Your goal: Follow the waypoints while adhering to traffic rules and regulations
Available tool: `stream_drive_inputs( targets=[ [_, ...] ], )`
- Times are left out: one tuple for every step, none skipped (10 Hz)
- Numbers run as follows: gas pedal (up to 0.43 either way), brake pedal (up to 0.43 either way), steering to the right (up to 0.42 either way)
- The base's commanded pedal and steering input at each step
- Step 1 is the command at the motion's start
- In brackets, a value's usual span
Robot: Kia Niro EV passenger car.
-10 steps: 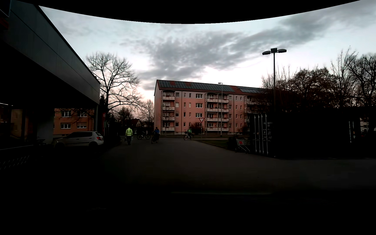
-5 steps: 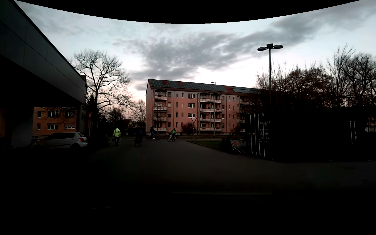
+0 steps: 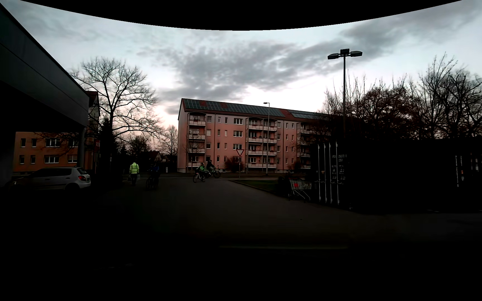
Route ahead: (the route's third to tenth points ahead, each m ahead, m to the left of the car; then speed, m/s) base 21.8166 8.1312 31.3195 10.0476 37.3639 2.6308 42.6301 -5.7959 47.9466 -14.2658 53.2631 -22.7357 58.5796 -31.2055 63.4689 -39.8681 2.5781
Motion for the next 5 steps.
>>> stream_drive_inputs(
  targets=[
    [0.098, 0.000, 0.062],
    [0.098, 0.000, 0.049],
    [0.098, 0.000, 0.033],
    [0.098, 0.000, 0.026],
    [0.098, 0.000, 0.011]
  ],
)
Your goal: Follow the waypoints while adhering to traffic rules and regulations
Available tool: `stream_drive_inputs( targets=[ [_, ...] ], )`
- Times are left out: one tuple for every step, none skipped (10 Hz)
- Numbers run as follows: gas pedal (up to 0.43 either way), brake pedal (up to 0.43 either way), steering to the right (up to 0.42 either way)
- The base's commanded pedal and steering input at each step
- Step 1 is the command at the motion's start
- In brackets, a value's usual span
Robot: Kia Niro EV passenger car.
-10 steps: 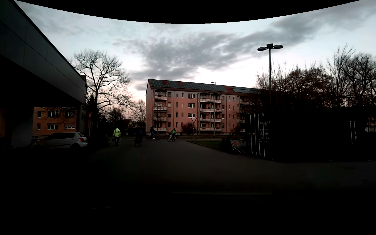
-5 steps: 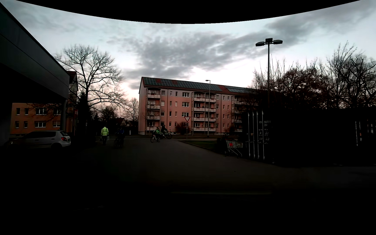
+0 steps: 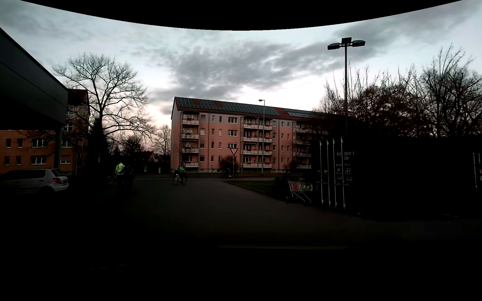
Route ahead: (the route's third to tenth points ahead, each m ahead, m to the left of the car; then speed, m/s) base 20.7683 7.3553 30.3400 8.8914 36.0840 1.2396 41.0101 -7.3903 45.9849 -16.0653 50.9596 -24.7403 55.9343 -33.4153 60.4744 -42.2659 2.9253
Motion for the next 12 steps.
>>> stream_drive_inputs(
  targets=[
    [0.098, 0.000, -0.001],
    [0.098, 0.000, -0.016],
    [0.098, 0.000, -0.030],
    [0.098, 0.000, -0.043],
    [0.098, 0.000, -0.053],
    [0.098, 0.000, -0.063],
    [0.098, 0.000, -0.073],
    [0.098, 0.000, -0.084],
    [0.098, 0.000, -0.094],
    [0.087, 0.000, -0.105],
    [0.087, 0.000, -0.117],
    [0.079, 0.000, -0.126]
  ],
)
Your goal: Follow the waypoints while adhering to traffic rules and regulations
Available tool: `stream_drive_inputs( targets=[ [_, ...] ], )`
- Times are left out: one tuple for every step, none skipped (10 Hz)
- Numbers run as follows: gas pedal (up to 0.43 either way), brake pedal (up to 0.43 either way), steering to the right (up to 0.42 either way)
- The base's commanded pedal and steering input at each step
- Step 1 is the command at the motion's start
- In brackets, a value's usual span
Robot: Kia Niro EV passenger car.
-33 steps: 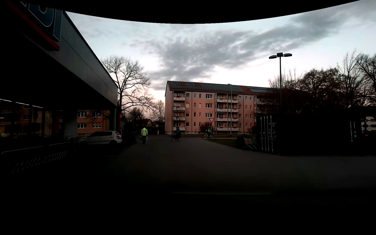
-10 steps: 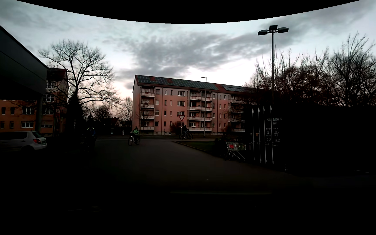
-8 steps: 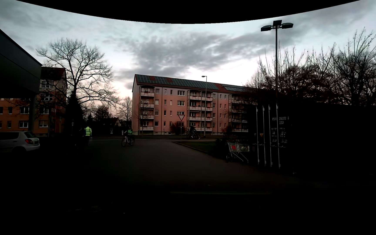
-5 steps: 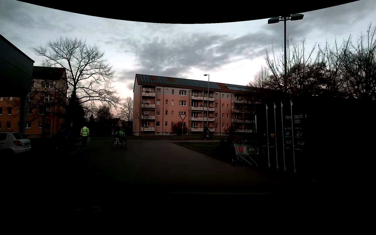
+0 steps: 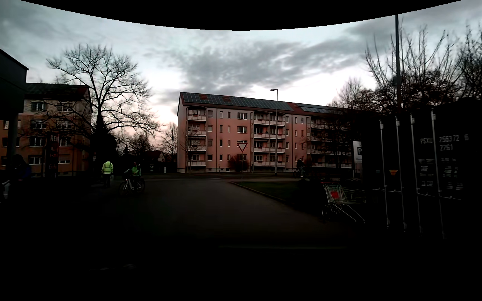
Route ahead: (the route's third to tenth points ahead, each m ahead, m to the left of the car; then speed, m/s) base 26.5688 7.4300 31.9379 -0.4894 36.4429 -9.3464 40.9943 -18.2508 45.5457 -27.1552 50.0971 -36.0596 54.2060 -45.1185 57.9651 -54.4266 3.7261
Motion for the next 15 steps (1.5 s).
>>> stream_drive_inputs(
  targets=[
    [0.079, 0.000, -0.128],
    [0.059, 0.000, -0.128],
    [0.059, 0.000, -0.127],
    [0.047, 0.000, -0.127],
    [0.039, 0.000, -0.125],
    [0.028, 0.000, -0.124],
    [0.020, 0.000, -0.123],
    [0.008, 0.000, -0.122],
    [0.000, 0.000, -0.119],
    [0.000, 0.000, -0.119],
    [0.000, 0.000, -0.118],
    [0.000, 0.000, -0.116],
    [0.000, 0.000, -0.115],
    [0.000, 0.000, -0.113],
    [0.000, 0.006, -0.112]
  ],
)
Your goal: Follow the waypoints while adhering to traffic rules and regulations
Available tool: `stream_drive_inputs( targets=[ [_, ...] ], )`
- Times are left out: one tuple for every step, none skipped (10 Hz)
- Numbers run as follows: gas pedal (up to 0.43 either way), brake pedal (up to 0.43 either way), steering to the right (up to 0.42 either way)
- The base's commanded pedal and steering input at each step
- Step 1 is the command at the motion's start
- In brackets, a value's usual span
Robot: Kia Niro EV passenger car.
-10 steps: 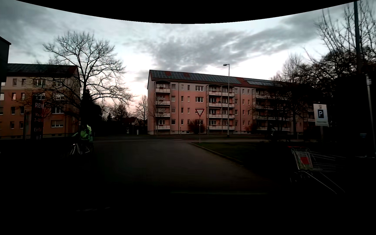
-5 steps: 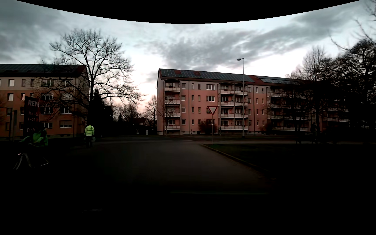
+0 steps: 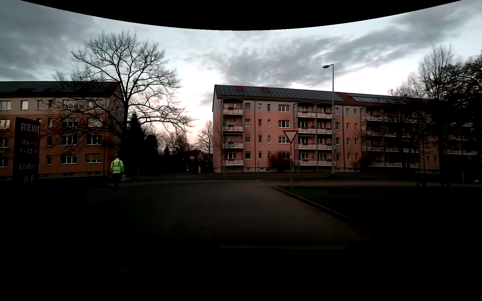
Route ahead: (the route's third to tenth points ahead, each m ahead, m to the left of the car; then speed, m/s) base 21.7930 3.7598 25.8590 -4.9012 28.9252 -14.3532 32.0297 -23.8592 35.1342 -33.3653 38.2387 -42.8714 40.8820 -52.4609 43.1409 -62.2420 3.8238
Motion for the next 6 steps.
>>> stream_drive_inputs(
  targets=[
    [0.000, 0.006, -0.112],
    [0.000, 0.000, -0.111],
    [0.000, 0.018, -0.109],
    [0.000, 0.037, -0.108],
    [0.000, 0.061, -0.106],
    [0.000, 0.067, -0.103]
  ],
)
